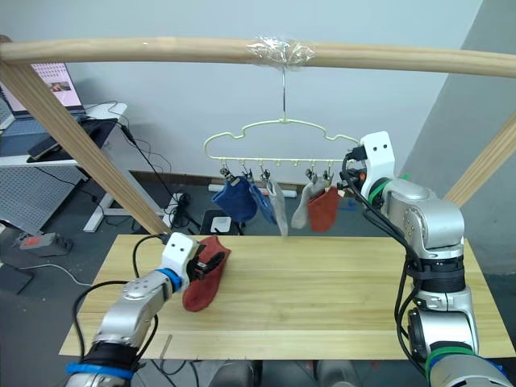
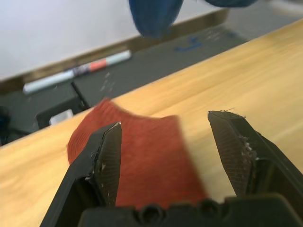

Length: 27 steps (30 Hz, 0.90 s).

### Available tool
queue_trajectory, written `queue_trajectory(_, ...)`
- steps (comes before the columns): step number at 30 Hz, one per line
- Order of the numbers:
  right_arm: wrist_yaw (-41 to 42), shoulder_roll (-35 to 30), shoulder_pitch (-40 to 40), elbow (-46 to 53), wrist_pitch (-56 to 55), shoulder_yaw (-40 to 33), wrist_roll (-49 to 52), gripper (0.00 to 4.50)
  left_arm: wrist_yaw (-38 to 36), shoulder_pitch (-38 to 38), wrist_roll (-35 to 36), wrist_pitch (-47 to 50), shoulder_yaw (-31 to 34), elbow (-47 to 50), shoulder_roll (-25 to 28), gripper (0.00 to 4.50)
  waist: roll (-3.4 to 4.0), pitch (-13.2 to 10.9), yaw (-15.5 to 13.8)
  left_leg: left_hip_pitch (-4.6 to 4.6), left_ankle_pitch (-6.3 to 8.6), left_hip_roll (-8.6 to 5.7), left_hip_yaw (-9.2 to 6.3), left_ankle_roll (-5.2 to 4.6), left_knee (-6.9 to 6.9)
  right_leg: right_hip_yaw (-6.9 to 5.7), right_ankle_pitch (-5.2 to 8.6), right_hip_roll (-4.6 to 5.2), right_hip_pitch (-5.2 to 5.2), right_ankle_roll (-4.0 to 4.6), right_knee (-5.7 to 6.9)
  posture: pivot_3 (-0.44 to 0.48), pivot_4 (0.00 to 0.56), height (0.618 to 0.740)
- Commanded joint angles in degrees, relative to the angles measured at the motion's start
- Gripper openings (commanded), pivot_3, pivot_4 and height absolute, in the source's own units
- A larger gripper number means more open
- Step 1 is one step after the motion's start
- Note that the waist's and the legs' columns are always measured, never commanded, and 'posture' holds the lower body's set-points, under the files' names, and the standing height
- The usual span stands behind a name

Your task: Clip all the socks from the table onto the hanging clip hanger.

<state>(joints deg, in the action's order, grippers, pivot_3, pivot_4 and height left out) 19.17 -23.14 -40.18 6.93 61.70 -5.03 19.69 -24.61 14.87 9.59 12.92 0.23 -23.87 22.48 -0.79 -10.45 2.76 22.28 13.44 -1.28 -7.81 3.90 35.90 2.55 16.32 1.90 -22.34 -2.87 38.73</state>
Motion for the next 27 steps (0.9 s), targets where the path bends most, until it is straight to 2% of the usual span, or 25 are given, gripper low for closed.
queue_trajectory(1, -0.48, 0.17, -0.36, 3.10, 1.31, -1.33, 1.11, 0.03, 2.44, 4.05, -3.14, -2.17, 0.20, -7.49, -0.32, 3.21, 0.00, 0.00, 0.25, 0.00, 0.00, 0.00, 0.01, 0.00, -0.01, 0.00, -0.01, 0.02, 0.00, -0.01, 0.00, -0.064, 0.156, 0.740)
queue_trajectory(9, -1.31, 1.17, -0.63, 4.90, 3.42, -1.82, 2.01, 0.03, 1.81, 5.98, -4.52, 1.39, 0.32, -14.54, -0.75, 3.21, 0.00, 0.00, 0.72, -0.01, 0.01, 0.00, -0.02, -0.01, -0.06, -0.04, -0.01, 0.06, -0.02, -0.02, 0.04, -0.090, 0.160, 0.740)
queue_trajectory(12, -1.67, 1.39, -0.78, 4.93, 3.79, -2.19, 2.23, 0.00, -0.37, 5.16, -3.98, 2.71, -0.12, -14.40, -1.12, 2.69, 0.00, 0.00, 0.80, -0.05, 0.01, -0.01, 0.00, -0.01, -0.03, -0.02, -0.01, 0.06, -0.02, -0.02, 0.11, -0.093, 0.158, 0.740)
queue_trajectory(22, -1.79, 0.94, -1.86, 3.12, 3.51, -2.80, 2.52, 0.00, -5.12, 1.39, -1.85, 1.48, -0.05, -7.20, -4.30, 0.02, 0.02, 0.01, 1.14, -0.20, 0.01, -0.01, 0.04, -0.01, -0.04, 0.01, 0.00, 0.07, 0.06, -0.03, 0.14, -0.091, 0.151, 0.740)
queue_trajectory(27, -1.90, 1.35, -3.07, 2.58, 6.99, -5.46, 4.27, 0.00, -10.22, -1.92, 3.50, 0.96, 0.12, 5.56, -8.02, 0.02, 0.00, 0.00, 0.98, -0.08, 0.01, -0.01, 0.03, -0.01, -0.05, 0.01, -0.01, 0.13, 0.01, -0.02, 0.09, -0.091, 0.151, 0.740)
